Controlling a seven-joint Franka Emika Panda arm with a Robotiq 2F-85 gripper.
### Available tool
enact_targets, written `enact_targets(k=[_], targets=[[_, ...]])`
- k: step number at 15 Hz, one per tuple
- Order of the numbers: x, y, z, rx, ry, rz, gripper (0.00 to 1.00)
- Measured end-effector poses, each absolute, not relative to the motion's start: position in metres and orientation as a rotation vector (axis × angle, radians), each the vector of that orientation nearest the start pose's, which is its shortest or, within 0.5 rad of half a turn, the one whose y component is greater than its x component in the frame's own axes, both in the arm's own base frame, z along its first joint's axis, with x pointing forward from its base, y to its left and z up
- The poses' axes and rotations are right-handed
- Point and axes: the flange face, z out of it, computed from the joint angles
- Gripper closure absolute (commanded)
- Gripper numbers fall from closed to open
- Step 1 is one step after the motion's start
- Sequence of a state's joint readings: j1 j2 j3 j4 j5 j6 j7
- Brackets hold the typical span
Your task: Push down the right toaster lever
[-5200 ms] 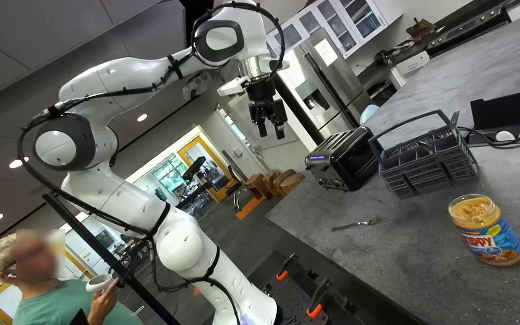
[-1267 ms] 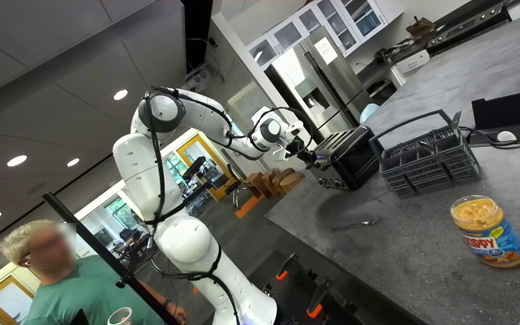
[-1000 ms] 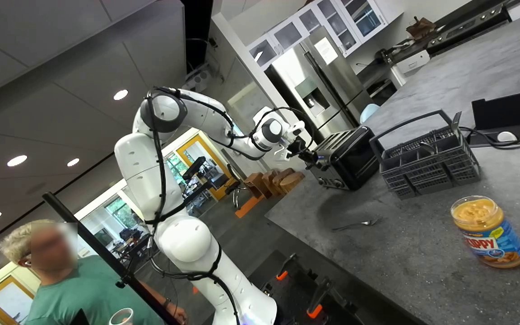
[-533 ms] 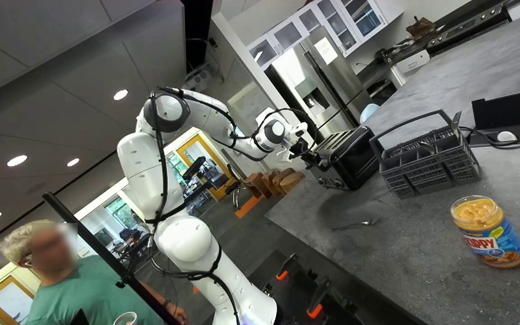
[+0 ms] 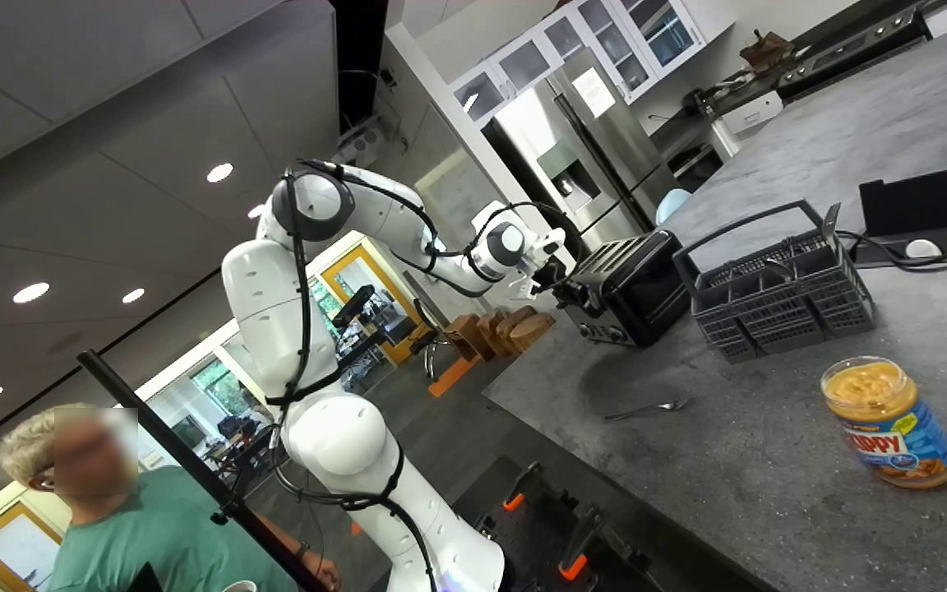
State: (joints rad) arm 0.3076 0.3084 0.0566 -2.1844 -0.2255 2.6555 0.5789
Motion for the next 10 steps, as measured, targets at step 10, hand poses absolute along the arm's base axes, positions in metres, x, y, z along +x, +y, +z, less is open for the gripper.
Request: enact_targets(k=[10], targets=[[0.537,0.212,0.232,-3.160,0.022,-0.294,1.00]])
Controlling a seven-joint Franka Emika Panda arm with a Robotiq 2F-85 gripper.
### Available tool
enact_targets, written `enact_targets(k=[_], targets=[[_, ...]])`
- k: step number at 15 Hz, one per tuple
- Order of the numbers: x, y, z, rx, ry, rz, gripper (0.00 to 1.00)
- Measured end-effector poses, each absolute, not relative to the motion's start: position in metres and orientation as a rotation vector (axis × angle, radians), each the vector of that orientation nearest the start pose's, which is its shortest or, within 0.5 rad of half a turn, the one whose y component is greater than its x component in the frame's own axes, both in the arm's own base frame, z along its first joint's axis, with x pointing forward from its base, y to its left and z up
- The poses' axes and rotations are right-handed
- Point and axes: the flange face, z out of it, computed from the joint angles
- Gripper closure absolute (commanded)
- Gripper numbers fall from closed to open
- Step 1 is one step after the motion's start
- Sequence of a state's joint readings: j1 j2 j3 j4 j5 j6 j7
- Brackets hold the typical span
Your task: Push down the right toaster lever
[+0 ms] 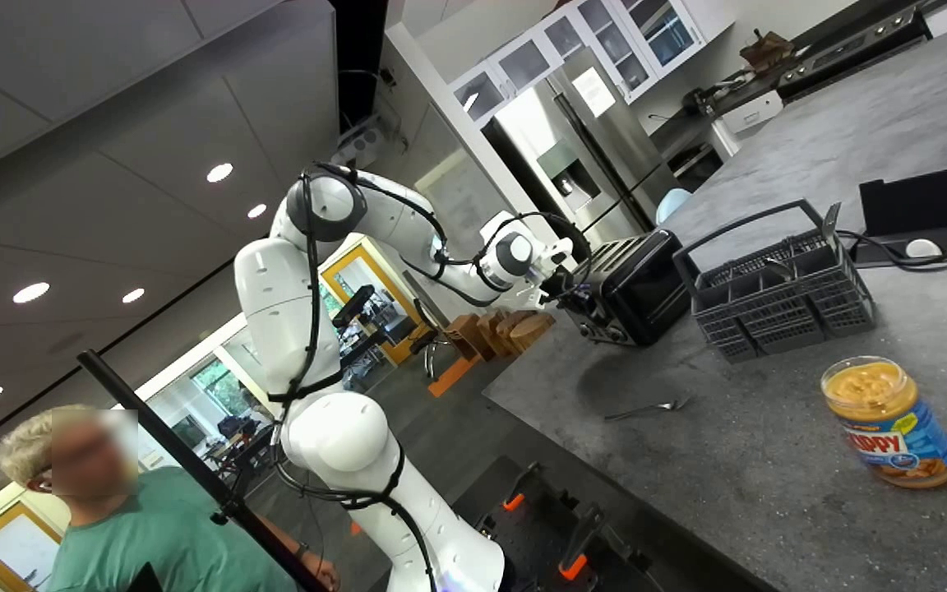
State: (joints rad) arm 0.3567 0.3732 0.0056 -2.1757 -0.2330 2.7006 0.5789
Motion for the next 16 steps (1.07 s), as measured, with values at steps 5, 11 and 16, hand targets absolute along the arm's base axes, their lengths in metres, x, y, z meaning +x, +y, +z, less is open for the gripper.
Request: enact_targets(k=[5,11,16], targets=[[0.538,0.214,0.225,-3.169,0.014,-0.290,1.00],[0.538,0.215,0.219,-3.172,0.008,-0.287,1.00],[0.538,0.216,0.219,-3.174,-0.002,-0.293,1.00]])
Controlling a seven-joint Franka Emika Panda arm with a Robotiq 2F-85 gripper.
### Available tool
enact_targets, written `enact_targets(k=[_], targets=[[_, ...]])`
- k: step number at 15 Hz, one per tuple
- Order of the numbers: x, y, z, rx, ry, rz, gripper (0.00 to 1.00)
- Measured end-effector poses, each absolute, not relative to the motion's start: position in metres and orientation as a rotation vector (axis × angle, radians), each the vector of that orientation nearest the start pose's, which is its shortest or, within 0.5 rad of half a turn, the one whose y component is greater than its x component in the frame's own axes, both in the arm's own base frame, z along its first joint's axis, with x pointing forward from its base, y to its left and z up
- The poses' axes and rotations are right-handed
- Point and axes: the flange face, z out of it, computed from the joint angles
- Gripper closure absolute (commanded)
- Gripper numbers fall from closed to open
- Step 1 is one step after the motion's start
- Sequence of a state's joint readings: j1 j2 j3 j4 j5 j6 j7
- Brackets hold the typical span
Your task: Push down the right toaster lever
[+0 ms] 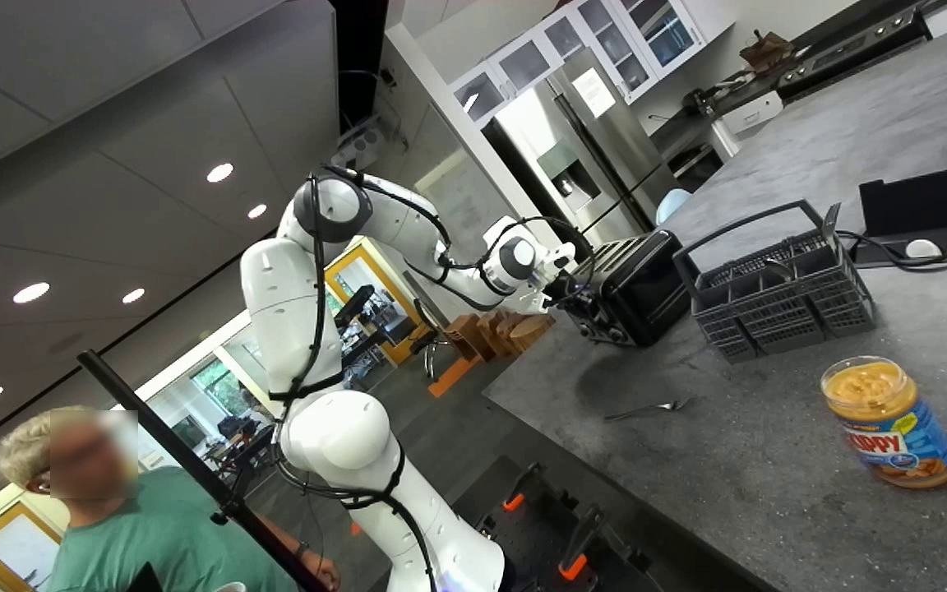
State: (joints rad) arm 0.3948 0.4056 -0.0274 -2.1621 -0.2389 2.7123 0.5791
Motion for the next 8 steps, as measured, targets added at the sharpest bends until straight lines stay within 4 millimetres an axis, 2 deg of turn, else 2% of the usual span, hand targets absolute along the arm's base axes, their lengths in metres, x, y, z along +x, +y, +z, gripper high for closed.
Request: enact_targets(k=[5,8], targets=[[0.533,0.224,0.234,-3.200,-0.060,-0.356,1.00],[0.523,0.230,0.267,-3.211,-0.072,-0.434,1.00]])
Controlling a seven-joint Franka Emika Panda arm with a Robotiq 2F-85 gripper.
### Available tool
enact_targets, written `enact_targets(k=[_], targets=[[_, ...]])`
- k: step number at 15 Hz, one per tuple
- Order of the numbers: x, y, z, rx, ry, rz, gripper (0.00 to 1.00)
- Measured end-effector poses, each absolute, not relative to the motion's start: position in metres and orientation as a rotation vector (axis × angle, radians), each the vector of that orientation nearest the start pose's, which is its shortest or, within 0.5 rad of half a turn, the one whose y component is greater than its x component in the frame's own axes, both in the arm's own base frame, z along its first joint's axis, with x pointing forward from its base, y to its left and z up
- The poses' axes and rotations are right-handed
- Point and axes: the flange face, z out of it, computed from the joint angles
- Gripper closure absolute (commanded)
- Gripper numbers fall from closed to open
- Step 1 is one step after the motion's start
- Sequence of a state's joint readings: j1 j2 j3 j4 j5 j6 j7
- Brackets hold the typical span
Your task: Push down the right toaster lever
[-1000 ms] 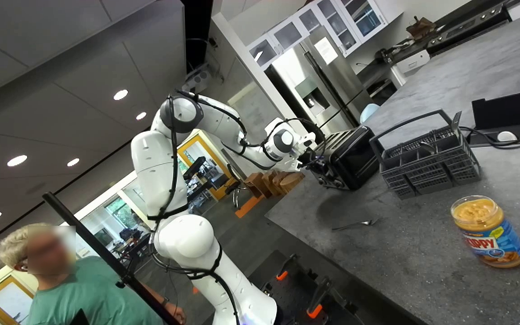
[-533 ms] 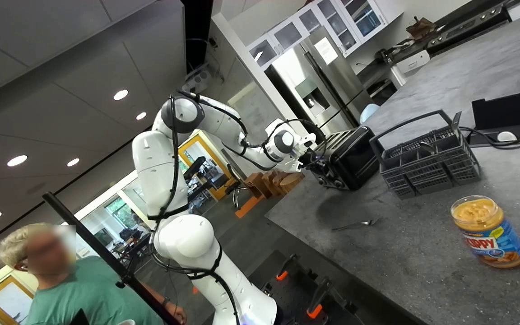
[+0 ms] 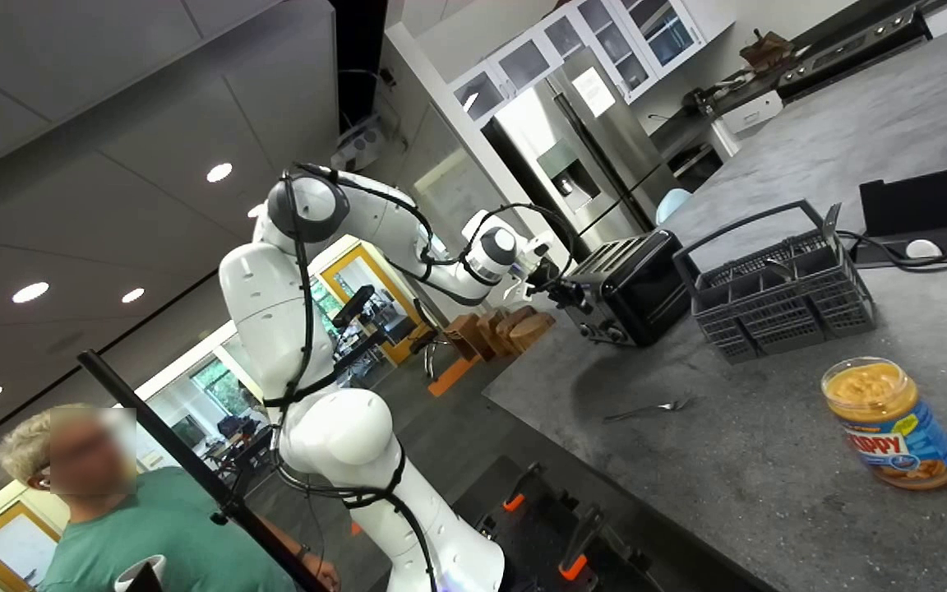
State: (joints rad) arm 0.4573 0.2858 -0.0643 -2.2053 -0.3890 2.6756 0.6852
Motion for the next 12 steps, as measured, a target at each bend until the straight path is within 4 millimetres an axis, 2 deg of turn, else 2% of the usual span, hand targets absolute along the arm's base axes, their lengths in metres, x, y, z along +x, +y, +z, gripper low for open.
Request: enact_targets(k=[7,9,12], targets=[[0.477,0.238,0.370,-3.212,-0.061,-0.723,1.00],[0.463,0.242,0.388,-3.191,-0.070,-0.764,1.00],[0.447,0.246,0.402,-3.168,-0.060,-0.781,1.00]])
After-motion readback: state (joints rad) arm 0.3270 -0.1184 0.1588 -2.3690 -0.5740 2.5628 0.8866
